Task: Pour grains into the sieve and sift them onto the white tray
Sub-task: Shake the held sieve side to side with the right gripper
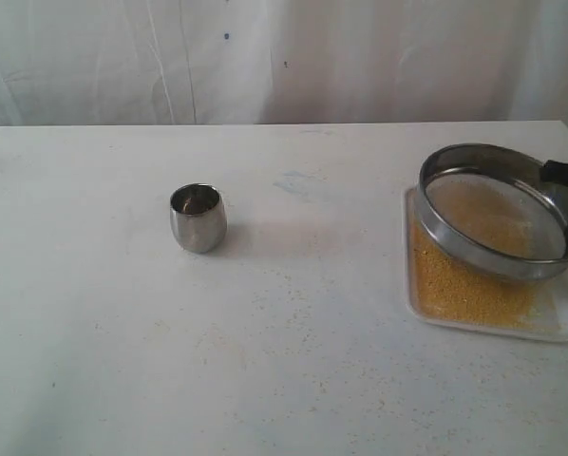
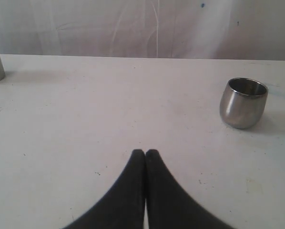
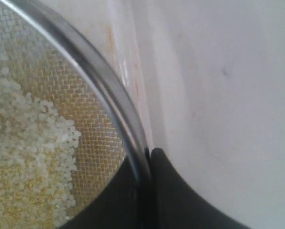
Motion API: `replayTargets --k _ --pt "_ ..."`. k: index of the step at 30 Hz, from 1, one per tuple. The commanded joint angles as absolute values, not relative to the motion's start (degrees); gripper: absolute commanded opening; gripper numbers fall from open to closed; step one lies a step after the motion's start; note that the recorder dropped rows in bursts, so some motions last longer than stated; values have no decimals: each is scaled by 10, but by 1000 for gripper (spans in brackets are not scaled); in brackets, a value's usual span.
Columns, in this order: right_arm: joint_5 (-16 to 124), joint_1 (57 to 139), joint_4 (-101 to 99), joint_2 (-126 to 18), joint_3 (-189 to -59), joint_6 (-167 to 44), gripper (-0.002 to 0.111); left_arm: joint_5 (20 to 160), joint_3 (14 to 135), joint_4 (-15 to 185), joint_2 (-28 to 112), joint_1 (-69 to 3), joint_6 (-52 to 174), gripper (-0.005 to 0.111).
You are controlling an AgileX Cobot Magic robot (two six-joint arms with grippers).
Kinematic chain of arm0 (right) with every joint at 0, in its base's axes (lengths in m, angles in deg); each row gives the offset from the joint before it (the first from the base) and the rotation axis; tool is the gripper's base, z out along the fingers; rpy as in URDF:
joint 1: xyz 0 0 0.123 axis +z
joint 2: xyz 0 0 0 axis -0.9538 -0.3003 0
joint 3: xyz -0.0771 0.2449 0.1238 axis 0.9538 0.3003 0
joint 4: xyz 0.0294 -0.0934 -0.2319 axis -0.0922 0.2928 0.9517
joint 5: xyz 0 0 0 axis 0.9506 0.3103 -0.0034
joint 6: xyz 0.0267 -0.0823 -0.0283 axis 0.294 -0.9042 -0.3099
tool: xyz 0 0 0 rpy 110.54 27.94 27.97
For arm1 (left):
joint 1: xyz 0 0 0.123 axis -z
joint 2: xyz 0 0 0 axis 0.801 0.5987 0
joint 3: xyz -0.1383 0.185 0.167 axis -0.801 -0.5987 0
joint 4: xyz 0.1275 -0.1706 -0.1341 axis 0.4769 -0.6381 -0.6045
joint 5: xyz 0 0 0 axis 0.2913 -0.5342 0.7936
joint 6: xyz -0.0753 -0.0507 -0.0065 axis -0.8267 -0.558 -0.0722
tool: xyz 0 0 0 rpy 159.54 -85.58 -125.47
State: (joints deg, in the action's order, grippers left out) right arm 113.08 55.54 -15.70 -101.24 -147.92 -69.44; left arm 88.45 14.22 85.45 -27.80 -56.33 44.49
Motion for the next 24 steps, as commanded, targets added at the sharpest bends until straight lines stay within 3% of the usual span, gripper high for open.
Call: replayTargets --k 1,4,7,11,14,19,24 --pt "1073 555 -169 -1005 -1480 -713 0 887 141 855 -281 -559 439 0" --pt "1176 555 -164 -1005 -1481 -716 0 887 141 855 -281 -559 439 0" --pt "1071 555 -166 -1005 -1488 -705 0 887 141 855 -281 -559 439 0" --pt "1161 557 -163 -1005 -1483 -705 0 887 141 855 -281 -559 439 0" --pt "1085 557 -163 -1006 -1490 -699 0 887 141 855 -281 -559 439 0" --pt "1214 555 -161 -1003 -1478 -717 0 887 141 855 -281 -559 439 0" --pt "1083 554 -159 -1005 -1478 -700 0 887 141 855 -281 -559 439 0"
